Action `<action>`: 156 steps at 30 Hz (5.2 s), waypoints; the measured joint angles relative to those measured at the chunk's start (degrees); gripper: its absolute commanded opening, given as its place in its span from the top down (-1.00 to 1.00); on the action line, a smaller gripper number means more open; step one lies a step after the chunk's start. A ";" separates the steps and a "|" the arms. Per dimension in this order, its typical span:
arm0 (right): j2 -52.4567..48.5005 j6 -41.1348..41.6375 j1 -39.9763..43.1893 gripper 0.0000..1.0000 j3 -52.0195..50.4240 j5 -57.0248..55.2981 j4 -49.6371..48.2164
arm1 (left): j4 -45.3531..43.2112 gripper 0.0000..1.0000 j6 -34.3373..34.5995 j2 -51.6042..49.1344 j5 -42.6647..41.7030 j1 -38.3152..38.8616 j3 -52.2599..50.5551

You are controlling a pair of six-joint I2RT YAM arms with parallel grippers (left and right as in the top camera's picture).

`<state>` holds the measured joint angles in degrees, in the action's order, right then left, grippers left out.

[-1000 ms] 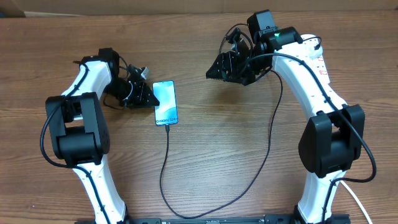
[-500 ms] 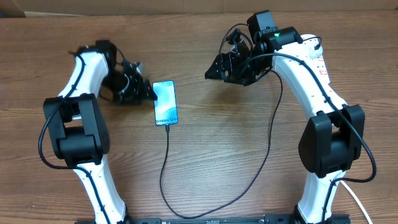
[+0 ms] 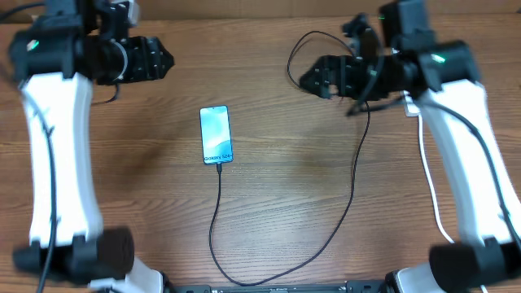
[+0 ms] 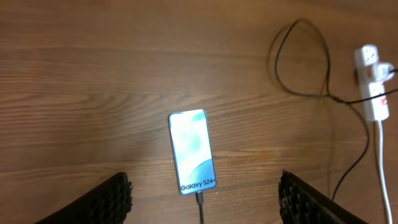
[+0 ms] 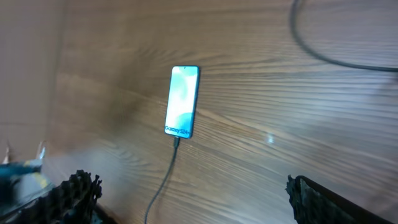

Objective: Plug charger to phone and switch on socket

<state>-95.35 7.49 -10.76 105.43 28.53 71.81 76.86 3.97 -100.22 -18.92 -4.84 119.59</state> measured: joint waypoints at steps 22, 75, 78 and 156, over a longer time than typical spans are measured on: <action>11.85 4.07 13.99 -1.00 0.00 -16.13 13.90 | 13.38 -0.48 11.78 13.90 15.45 0.00 0.13; -22.43 14.53 30.60 -0.99 -1.73 -33.07 -20.61 | 19.82 -0.99 14.10 15.54 19.67 0.00 -2.99; -23.93 14.80 30.60 -1.00 -1.73 -33.05 -22.69 | 19.80 -0.99 14.10 15.54 19.65 0.00 -2.99; -36.09 15.10 31.41 -0.99 -5.11 -24.81 -36.24 | 19.82 -0.99 14.10 15.54 19.65 0.00 -2.99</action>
<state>-131.44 22.59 20.64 100.31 3.73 35.57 96.68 18.06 -84.68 0.73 -4.84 116.60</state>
